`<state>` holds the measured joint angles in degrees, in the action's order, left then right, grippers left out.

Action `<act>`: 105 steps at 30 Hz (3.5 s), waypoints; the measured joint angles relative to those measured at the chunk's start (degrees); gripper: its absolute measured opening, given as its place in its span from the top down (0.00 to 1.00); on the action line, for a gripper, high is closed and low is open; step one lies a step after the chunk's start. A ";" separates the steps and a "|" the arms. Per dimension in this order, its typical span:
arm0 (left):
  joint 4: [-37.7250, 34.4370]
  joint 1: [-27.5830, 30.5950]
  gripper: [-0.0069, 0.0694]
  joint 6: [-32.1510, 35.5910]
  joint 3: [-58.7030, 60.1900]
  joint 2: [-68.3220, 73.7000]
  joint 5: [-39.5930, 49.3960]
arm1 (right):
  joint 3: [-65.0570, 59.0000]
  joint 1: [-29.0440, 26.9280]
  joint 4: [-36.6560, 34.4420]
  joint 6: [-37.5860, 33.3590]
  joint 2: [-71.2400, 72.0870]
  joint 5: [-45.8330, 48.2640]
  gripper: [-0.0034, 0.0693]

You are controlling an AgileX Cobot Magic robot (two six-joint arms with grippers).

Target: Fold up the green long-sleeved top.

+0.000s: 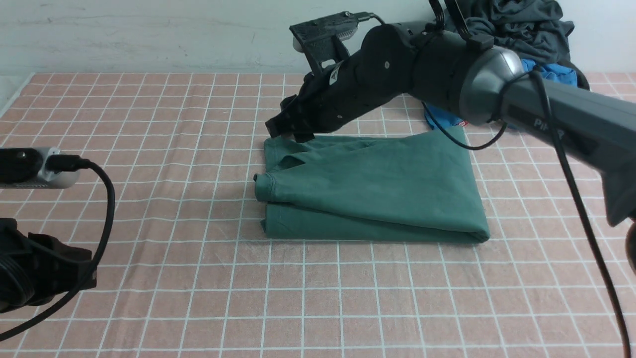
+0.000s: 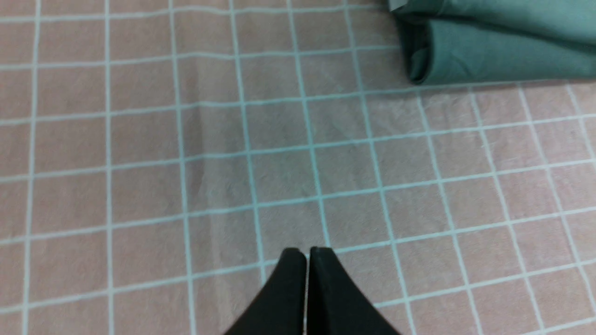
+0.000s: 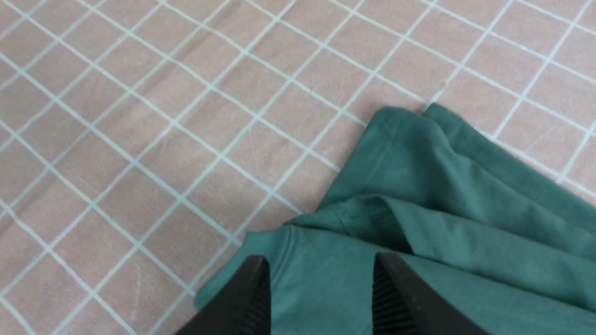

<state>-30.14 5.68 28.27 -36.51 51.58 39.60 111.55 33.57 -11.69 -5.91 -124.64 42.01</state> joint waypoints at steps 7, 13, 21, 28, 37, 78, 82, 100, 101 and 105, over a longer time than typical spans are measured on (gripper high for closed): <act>-16.90 0.00 0.91 22.67 0.00 -5.97 0.59 | -3.07 1.64 -6.22 -2.79 -6.59 2.28 0.85; -28.17 0.00 0.91 38.41 3.70 -12.22 1.29 | -2.56 3.97 -5.20 -5.44 -2.38 3.50 0.97; -29.35 0.00 0.91 40.89 6.20 -14.54 0.99 | -3.62 3.96 13.95 -4.28 20.45 14.06 0.97; -29.48 0.00 0.91 40.89 6.20 -14.54 0.99 | -32.02 1.13 19.68 5.52 49.52 8.84 0.97; -29.48 0.00 0.91 40.89 6.20 -14.54 0.99 | -77.76 1.13 19.40 14.14 74.53 -21.46 0.97; -29.76 0.00 0.91 40.89 6.20 -14.54 0.99 | -112.92 -34.24 9.77 7.57 125.23 -21.38 0.97; -29.76 0.00 0.91 40.89 6.20 -14.54 0.99 | -112.87 -34.29 9.82 7.62 125.23 -21.19 0.97; -31.82 -0.60 0.91 40.89 13.02 -25.45 -1.27 | -112.81 -34.29 9.82 7.62 125.23 -20.83 0.97; -31.82 -0.60 0.91 40.89 14.94 -29.81 -3.04 | -112.81 -34.29 9.82 7.62 125.23 -20.83 0.97; -31.82 -0.86 0.91 41.36 20.28 -38.77 -10.13 | -112.81 -34.29 9.82 7.62 125.23 -20.83 0.97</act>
<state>-61.97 4.83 69.63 -16.23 12.81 29.48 -1.26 -0.73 -1.87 1.71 0.59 21.18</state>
